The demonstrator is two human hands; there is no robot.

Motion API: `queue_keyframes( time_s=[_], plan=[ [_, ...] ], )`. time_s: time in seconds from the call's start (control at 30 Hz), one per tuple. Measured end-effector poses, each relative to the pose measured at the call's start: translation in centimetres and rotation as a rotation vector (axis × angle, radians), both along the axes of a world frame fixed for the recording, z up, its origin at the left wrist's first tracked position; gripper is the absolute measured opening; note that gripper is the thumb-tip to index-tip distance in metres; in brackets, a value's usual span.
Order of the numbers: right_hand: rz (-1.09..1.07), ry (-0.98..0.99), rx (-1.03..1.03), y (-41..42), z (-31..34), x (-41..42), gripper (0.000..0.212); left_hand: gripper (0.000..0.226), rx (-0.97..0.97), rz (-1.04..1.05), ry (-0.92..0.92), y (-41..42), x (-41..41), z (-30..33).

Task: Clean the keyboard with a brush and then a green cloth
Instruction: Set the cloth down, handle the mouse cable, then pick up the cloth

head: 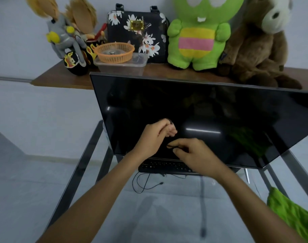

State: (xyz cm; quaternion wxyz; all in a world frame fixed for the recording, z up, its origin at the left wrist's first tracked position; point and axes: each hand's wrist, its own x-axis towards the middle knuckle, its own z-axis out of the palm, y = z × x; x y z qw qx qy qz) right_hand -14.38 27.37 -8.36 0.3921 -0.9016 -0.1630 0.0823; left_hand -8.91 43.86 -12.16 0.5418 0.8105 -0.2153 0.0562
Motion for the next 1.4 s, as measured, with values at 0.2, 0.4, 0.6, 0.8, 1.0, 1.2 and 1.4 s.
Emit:
queue_keyframes(
  time_s=[0.2,0.4,0.6,0.8,1.0,1.2,1.4],
  plan=[
    [0.06,-0.235,-0.258,-2.6,1.7,2.2,0.018,0.033,0.147,-0.206,0.302,-0.2,-2.4,-0.4],
    [-0.068,-0.453,-0.046,-0.8,-2.1,3.1,0.028,0.03,-0.877,-0.378,0.886,-0.4,-3.5,2.5],
    [0.026,-0.162,0.005,4.6,-4.6,-0.8,0.024,0.022,-0.98,-0.091,0.482,-1.2,-1.4,3.1],
    [0.111,-0.161,-0.262,2.2,-1.1,-0.6,0.017,0.021,0.046,0.013,0.032,0.5,-1.3,0.7],
    [0.106,-0.217,-0.514,-1.1,2.1,1.4,0.015,0.043,0.197,-0.144,0.339,0.0,-2.8,-1.5],
    [0.059,-0.524,-0.615,-1.0,2.1,2.8,0.022,0.039,-0.53,-0.368,0.943,-0.4,-2.3,0.1],
    [-0.027,-0.09,0.066,0.1,0.2,2.3,0.045,0.04,-0.775,-0.385,0.912,0.0,-2.1,0.3]
  ],
)
